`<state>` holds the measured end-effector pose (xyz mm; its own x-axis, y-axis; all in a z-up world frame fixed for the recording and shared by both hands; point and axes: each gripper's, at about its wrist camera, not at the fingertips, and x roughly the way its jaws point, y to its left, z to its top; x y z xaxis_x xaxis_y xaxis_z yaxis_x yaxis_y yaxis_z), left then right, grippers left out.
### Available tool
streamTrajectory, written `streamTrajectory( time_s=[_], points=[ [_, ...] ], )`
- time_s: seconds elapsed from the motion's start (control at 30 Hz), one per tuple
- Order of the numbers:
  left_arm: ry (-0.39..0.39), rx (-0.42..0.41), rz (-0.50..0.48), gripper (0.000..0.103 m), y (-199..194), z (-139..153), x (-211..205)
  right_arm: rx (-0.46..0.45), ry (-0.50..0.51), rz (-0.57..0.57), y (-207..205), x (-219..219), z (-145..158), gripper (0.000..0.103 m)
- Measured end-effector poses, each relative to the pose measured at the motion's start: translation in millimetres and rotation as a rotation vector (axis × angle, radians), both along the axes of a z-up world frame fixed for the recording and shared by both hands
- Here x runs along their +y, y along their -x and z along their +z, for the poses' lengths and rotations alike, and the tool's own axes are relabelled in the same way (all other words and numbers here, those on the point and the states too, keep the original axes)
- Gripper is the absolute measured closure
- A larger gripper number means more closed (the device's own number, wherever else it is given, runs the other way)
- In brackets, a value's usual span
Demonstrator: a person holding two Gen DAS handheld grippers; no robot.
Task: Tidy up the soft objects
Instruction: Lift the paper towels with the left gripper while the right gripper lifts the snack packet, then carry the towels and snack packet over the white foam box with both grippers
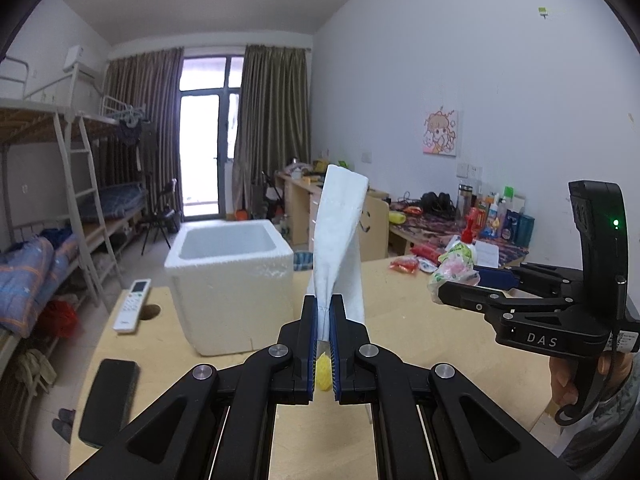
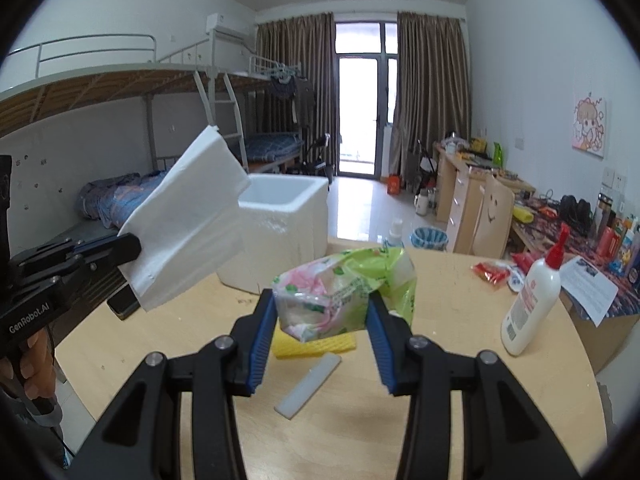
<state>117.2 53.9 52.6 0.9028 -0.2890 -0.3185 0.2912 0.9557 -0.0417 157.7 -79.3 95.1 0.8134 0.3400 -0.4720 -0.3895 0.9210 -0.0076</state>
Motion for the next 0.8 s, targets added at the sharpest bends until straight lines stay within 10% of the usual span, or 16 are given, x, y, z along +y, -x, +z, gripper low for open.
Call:
streamTrajectory(
  time_s=[0.8],
  points=[
    [-0.032, -0.086, 0.151, 0.097, 17.0, 26.7, 22.3, -0.107, -0.043, 0.097, -1.0, 10.2, 16.9, 0.054]
  ],
)
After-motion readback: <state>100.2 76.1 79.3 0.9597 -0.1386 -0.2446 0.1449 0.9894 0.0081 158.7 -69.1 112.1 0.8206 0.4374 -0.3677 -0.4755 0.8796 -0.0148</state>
